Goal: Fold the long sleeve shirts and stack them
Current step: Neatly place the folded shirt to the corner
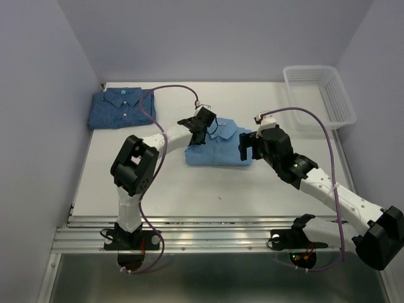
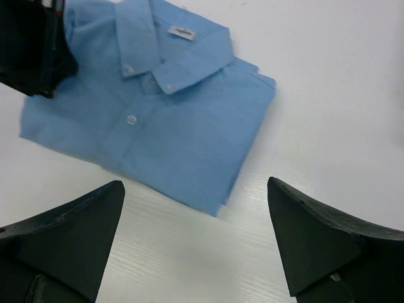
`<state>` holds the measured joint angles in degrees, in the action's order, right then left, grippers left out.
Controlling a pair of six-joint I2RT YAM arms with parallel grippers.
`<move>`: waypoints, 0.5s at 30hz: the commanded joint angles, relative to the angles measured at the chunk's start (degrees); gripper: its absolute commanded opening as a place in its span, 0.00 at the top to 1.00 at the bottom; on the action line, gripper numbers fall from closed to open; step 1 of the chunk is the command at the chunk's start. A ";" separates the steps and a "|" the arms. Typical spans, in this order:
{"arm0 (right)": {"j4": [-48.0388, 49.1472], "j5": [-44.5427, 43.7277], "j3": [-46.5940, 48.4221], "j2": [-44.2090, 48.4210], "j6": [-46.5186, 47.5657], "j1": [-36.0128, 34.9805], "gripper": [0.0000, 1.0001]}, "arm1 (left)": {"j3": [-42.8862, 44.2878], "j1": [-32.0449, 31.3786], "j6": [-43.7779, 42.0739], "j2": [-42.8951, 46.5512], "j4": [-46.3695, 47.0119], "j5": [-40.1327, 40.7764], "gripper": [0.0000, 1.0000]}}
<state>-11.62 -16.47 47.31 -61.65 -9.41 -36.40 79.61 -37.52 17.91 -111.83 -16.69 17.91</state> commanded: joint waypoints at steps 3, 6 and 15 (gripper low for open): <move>3.35 -5.15 -0.38 1.27 2.29 0.19 0.00 | 6.34 1.13 -22.37 2.06 -2.22 22.15 1.00; 3.62 -5.85 -0.55 1.18 3.08 0.19 0.00 | 8.19 2.36 -30.63 1.97 -0.02 25.85 1.00; 3.88 -8.31 -0.55 0.92 4.14 0.19 0.00 | 11.35 11.49 -46.99 3.99 7.54 31.04 1.00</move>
<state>-11.31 -22.33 46.76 -61.52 -6.57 -36.40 86.17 -30.00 -19.94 -111.83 -14.00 42.19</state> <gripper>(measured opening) 0.998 0.047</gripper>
